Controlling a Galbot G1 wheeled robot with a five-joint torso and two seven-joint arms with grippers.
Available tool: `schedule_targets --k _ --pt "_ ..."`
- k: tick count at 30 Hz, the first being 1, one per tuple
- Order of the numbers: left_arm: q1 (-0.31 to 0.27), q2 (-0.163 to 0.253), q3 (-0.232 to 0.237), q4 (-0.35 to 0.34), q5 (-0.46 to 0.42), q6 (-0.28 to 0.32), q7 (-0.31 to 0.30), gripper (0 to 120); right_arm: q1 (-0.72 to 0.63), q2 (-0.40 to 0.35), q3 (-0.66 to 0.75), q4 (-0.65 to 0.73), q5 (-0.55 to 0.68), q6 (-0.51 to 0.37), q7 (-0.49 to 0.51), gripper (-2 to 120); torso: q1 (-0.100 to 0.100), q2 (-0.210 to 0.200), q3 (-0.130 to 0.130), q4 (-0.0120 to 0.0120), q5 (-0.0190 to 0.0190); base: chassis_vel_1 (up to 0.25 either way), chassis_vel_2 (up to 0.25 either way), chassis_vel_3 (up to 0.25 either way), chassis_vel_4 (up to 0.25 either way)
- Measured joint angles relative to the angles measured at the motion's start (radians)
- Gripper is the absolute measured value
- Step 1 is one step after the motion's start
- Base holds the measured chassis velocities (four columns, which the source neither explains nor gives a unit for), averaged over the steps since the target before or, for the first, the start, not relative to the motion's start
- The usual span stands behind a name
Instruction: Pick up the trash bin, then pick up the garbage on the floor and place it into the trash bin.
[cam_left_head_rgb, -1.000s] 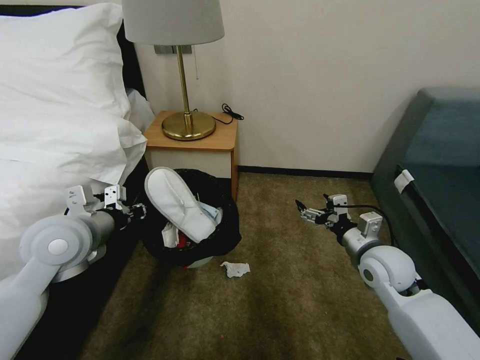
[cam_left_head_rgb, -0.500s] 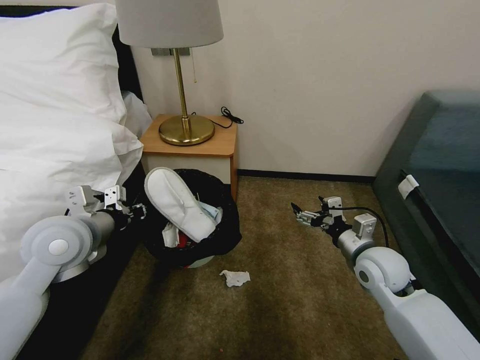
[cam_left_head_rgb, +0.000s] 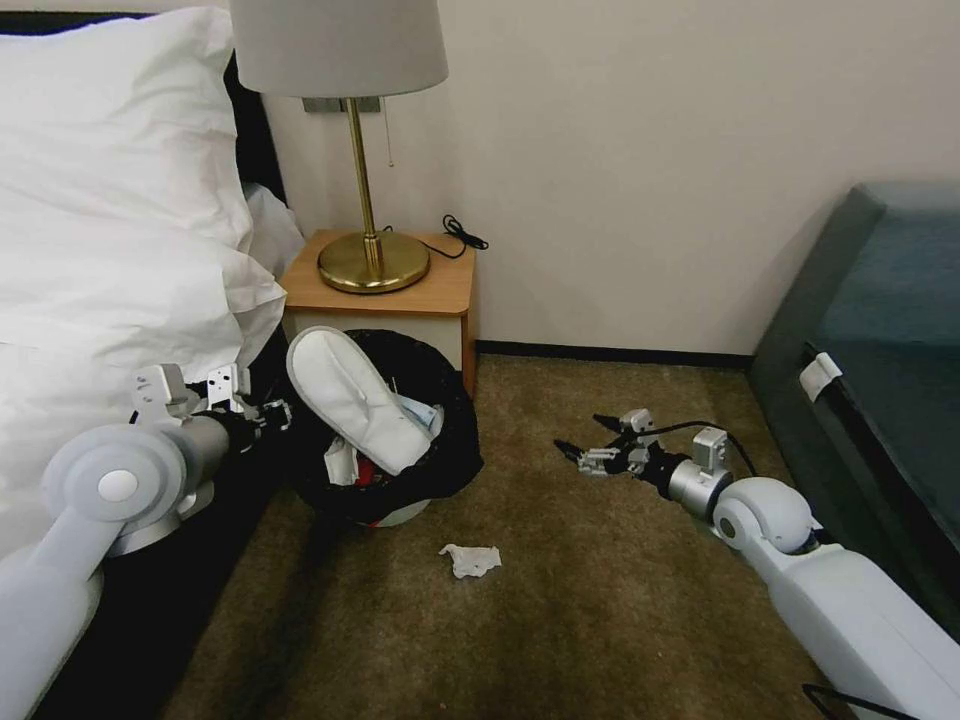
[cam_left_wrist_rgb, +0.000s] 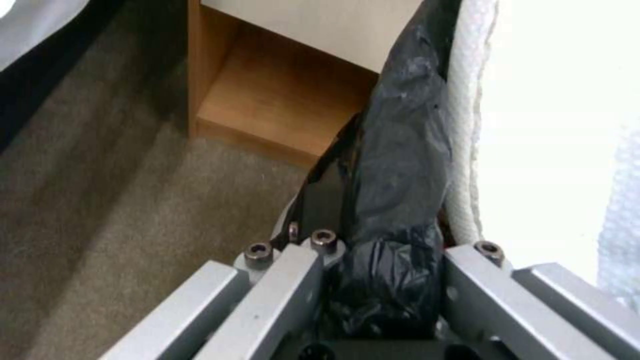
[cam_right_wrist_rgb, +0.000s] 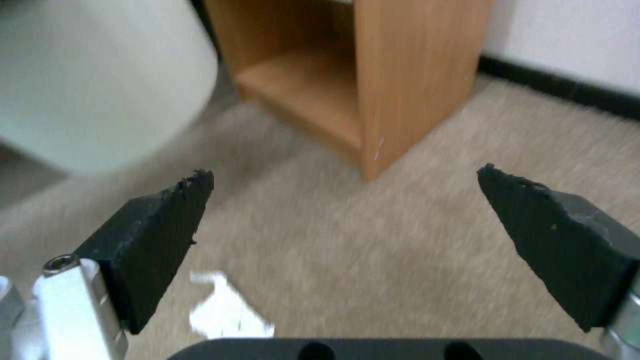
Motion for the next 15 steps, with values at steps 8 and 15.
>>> schedule_targets --k 8,15 --pt "0.01 -0.008 -0.016 0.001 0.008 0.0 0.002 3 0.097 0.037 -0.129 -0.134 -0.032 0.03 -0.047 100 0.0 0.0 0.0 0.0002 0.0001 0.0 0.0 0.0 0.0" --pt "0.01 -0.021 -0.023 -0.006 0.009 0.0 -0.002 3 0.147 0.072 -0.214 -0.207 -0.064 0.054 -0.09 100 0.0 0.0 0.0 0.0 -0.0002 0.0 0.0 0.0 0.0"
